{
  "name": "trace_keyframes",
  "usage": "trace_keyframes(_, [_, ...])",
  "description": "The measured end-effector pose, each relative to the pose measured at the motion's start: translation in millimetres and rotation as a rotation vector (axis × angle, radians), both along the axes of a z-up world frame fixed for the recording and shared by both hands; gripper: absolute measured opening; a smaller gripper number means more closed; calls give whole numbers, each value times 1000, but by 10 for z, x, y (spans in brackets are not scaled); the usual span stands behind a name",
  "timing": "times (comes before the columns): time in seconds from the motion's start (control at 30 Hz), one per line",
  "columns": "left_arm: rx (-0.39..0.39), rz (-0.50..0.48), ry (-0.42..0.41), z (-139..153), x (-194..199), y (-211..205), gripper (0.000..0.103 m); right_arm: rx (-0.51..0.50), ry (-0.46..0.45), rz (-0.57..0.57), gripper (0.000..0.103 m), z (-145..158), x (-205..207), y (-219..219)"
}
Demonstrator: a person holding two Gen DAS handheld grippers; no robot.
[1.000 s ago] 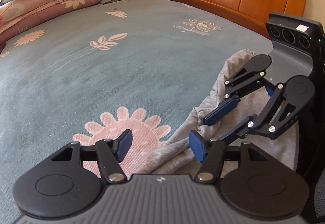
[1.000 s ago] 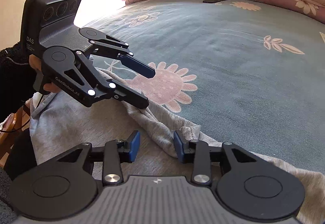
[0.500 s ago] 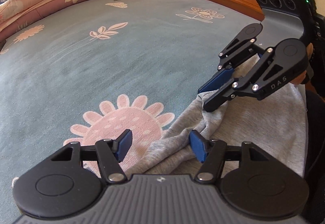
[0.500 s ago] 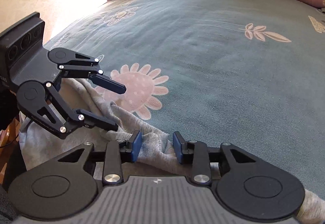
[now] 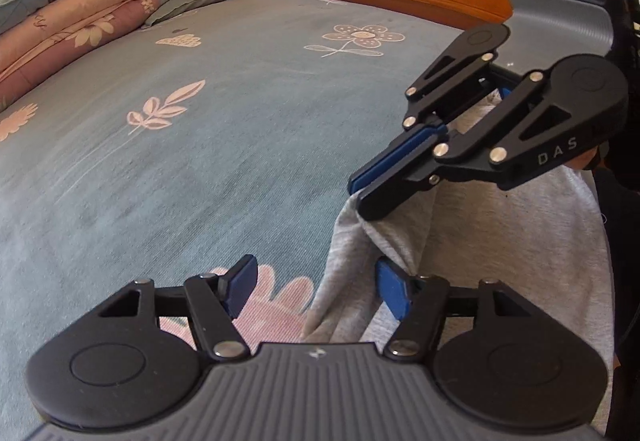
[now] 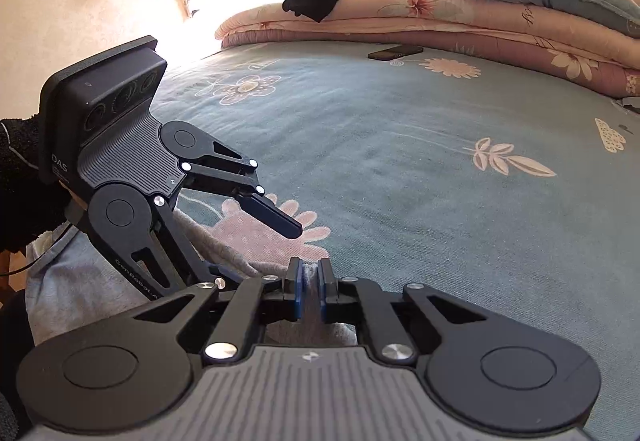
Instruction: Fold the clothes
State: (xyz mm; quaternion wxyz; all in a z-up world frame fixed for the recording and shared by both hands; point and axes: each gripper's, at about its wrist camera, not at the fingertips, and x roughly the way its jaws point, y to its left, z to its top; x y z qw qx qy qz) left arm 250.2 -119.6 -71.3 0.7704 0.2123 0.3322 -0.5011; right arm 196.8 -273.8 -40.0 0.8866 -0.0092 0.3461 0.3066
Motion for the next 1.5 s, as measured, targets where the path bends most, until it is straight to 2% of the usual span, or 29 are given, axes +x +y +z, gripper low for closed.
trace_keyframes(0.03, [-11,-22,-7,-8,25,-37,65,19,10,-19,9,-16,34,-33])
trace_keyframes(0.1, [-50,9,11,-24,124,-70,65,58,17,-69,9,-28,85,-108])
trace_keyframes(0.2, [-167,133,49,-10,343,-14,65,129,12,-139,12,4,104,-247])
trace_keyframes(0.27, [-194,219,49,24,453,61,63,170,14,-158,12,28,90,-324])
trace_keyframes(0.37, [-280,278,42,158,492,264,64,150,21,-138,14,47,31,-313])
trace_keyframes(0.43, [-303,308,42,247,530,378,64,116,8,-126,15,55,-18,-264])
trace_keyframes(0.57, [-299,270,108,297,498,473,64,37,6,-114,48,-6,37,-169])
trace_keyframes(0.63, [-289,236,112,291,407,479,64,13,48,-113,48,-87,179,-156])
trace_keyframes(0.77, [-256,151,121,242,95,461,64,-12,191,-85,49,-318,436,-132])
trace_keyframes(0.83, [-250,96,122,218,-104,452,65,-13,223,-63,45,-373,489,-108])
trace_keyframes(0.87, [-244,74,140,182,-150,423,66,-2,224,-47,14,-365,493,-98])
trace_keyframes(0.9, [-238,51,159,145,-194,393,68,-4,192,-49,9,-344,474,-71])
trace_keyframes(0.97, [-221,21,190,59,-251,328,69,-28,98,-55,7,-286,418,-7])
trace_keyframes(1.0, [-195,36,202,-12,-232,283,69,-25,37,-64,1,-243,382,4])
trace_keyframes(1.07, [-141,70,226,-157,-193,193,67,15,15,-85,1,-192,403,-20])
trace_keyframes(1.17, [-208,126,274,-124,-123,252,68,-13,24,-128,1,-177,436,-60])
trace_keyframes(1.23, [-234,136,235,-23,-154,314,68,-7,58,-127,5,-145,415,-115])
trace_keyframes(1.27, [-242,131,214,24,-166,353,69,-4,75,-126,11,-129,405,-142])
trace_keyframes(1.3, [-242,133,220,24,-150,371,71,-3,98,-116,33,-140,392,-143])
trace_keyframes(1.33, [-242,135,227,22,-133,388,72,-3,121,-106,48,-155,379,-141])
trace_keyframes(1.37, [-225,148,263,-29,-81,383,72,-8,142,-103,56,-199,384,-125])
trace_keyframes(1.4, [-210,163,280,-76,-61,378,72,-17,176,-99,50,-258,411,-97])
trace_keyframes(1.43, [-195,177,297,-122,-43,372,72,-20,193,-84,37,-306,422,-67])
trace_keyframes(1.47, [-201,180,293,-113,-64,380,72,-22,208,-67,10,-352,431,-37])
trace_keyframes(1.5, [-209,183,288,-101,-86,389,72,-24,223,-51,10,-398,440,-7])
